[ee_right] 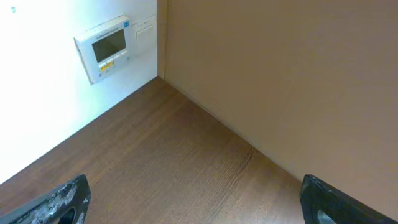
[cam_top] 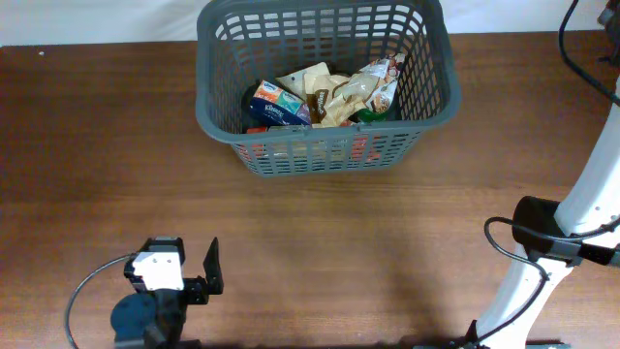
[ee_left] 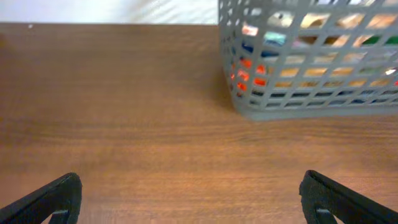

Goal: Pack container

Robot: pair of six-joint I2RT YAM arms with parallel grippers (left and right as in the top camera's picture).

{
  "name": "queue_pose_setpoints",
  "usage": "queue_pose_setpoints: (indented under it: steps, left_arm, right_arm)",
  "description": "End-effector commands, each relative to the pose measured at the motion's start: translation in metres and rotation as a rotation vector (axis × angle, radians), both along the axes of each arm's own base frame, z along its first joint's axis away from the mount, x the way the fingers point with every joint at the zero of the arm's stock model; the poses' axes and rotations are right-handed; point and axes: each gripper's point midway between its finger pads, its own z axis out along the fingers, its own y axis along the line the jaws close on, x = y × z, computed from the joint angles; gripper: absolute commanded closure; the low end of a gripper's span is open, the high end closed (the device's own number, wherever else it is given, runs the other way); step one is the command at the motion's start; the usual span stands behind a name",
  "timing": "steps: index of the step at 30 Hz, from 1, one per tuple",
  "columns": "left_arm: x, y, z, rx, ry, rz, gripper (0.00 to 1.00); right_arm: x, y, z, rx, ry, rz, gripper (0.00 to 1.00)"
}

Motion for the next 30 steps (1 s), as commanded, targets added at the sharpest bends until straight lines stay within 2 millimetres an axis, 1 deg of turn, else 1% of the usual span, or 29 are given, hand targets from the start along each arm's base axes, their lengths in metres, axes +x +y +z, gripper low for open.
queue_pose_setpoints:
  steps: [1,9,26,30]
  left_arm:
    - [0.000,0.008,-0.011,0.006,0.005,0.048,0.01]
    - [0.000,0.020,-0.024,0.031,0.020,0.108,0.01]
    - [0.002,0.020,-0.049,0.029,0.070,0.107,0.01]
    - [0.006,0.020,-0.051,0.030,0.054,0.107,0.01]
  right_arm:
    - [-0.008,0.001,0.011,-0.001,-0.036,-0.006,0.01]
    - [-0.008,0.001,0.011,-0.001,-0.036,-0.006,0.01]
    - [-0.008,0.001,0.011,-0.001,-0.036,-0.006,0.01]
    - [-0.008,0.001,0.012,-0.001,-0.036,-0.006,0.01]
